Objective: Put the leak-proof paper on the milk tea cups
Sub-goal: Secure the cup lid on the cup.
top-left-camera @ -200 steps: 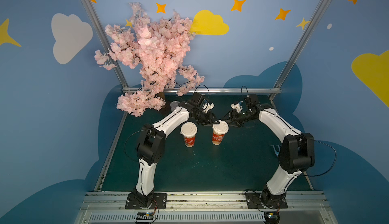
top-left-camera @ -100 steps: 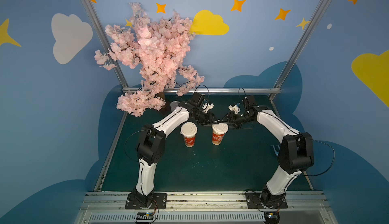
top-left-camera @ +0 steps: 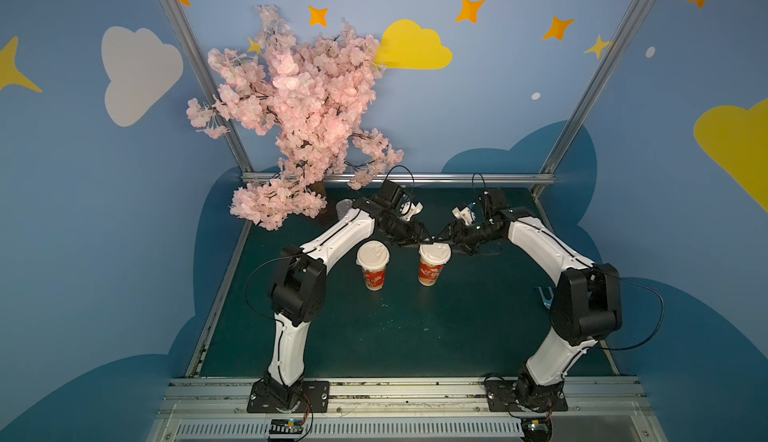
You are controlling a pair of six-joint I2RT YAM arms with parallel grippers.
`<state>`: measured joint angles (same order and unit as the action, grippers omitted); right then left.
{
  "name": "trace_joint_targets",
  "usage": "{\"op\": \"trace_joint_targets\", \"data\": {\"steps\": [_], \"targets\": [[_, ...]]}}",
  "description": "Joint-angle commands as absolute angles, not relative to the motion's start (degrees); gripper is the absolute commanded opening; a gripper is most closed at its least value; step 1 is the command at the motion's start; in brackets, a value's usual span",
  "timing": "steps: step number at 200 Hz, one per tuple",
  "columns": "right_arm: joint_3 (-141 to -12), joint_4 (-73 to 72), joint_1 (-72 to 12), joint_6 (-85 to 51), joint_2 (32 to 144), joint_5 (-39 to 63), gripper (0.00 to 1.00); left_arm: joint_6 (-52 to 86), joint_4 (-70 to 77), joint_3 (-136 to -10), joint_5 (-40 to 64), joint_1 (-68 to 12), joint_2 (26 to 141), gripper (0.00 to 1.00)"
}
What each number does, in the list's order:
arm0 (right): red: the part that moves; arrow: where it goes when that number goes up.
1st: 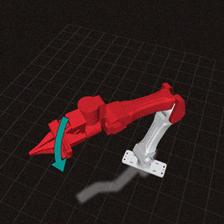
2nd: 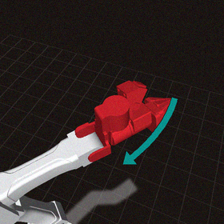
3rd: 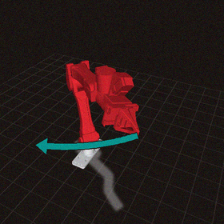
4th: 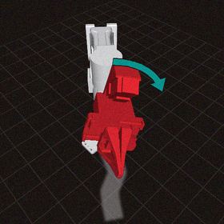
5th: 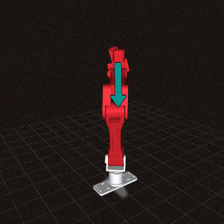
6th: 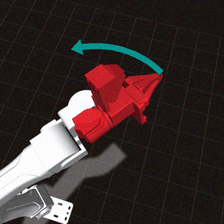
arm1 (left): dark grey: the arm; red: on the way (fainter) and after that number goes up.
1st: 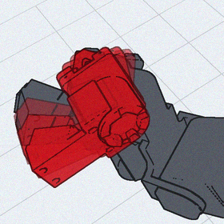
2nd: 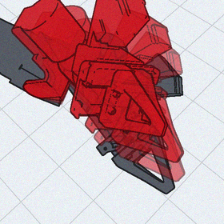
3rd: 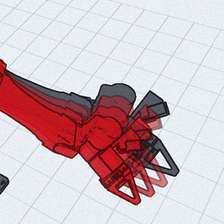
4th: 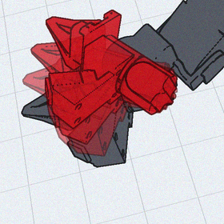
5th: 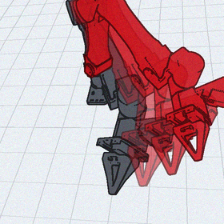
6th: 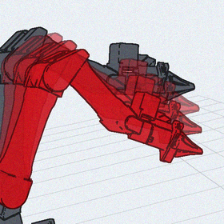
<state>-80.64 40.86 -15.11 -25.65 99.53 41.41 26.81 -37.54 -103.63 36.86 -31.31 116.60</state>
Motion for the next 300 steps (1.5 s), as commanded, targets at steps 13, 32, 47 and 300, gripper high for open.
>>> {"op": "trace_joint_targets", "data": {"steps": [13,32,47,300], "targets": [[-83.6,44.64,-15.2,-25.0,97.12,39.47,0.65,25.83,-40.98,-108.44,36.3,-31.46,117.82,0.56],[-84.08,44.71,-15.17,-25.04,96.39,39.96,0.67,25.5,-41.97,-109.91,35.88,-31.38,117.55,0.58],[-84.3,45.04,-15.05,-24.87,95.91,40.03,0.68,25.14,-42.78,-110.55,35.56,-31.42,117.22,0.58],[-77.53,43.34,-14.03,-22.71,95.96,37.46,0.26,22.11,-46.32,-106.18,31.43,-31.38,116.43,0.32]]}}
